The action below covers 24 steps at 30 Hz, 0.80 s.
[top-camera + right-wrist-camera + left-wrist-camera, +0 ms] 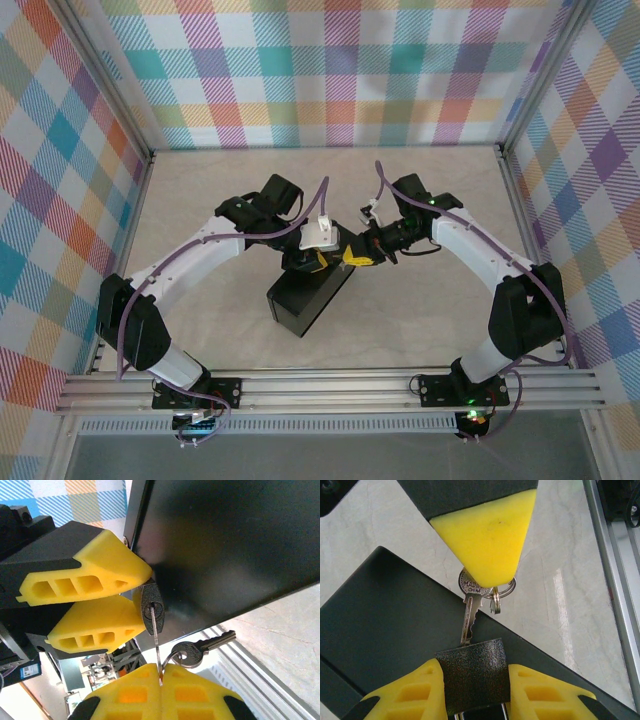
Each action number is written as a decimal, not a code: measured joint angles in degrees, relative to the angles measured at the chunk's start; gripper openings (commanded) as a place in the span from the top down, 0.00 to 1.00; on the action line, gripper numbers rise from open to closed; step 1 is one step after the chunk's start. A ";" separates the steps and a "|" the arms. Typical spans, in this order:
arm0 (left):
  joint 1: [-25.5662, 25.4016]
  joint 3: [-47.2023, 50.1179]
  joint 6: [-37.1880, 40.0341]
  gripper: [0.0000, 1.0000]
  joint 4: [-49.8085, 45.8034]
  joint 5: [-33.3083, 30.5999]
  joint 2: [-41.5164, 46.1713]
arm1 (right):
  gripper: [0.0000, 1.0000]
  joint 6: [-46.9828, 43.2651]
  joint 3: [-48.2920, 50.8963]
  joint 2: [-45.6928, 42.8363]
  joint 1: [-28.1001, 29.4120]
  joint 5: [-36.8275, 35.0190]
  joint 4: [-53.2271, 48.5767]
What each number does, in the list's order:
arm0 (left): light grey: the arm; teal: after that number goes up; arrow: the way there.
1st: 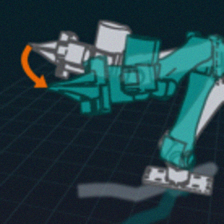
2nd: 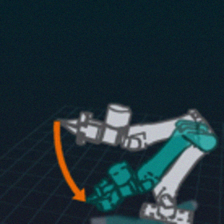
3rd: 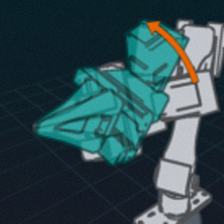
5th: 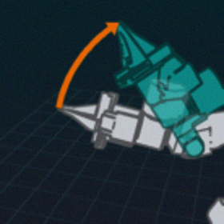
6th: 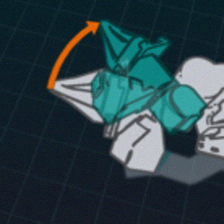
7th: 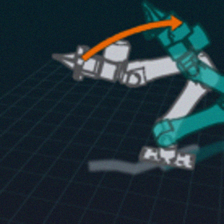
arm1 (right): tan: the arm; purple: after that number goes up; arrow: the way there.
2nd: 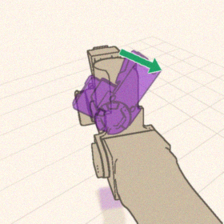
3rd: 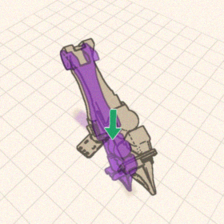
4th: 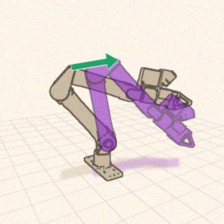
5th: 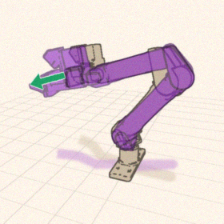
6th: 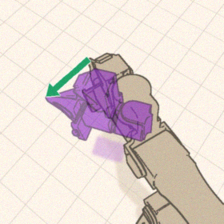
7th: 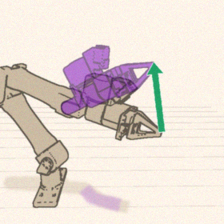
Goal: Unlock the padlock with the key
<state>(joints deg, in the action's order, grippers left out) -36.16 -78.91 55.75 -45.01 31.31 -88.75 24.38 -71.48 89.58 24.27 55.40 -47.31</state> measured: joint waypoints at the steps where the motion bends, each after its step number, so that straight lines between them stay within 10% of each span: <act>1: -0.09 0.00 0.15 0.74 0.00 -0.13 0.00 | 1.00 0.24 0.00 0.02 0.00 0.17 0.09; 24: -0.72 0.13 2.51 0.74 -0.07 -1.66 0.81 | 1.00 -0.96 0.28 2.49 -1.27 4.13 1.16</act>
<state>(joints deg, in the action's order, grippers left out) -36.88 -78.78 58.26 -45.08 29.65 -87.94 23.42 -71.20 92.07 23.00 59.53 -46.15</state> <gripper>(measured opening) 0.263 0.044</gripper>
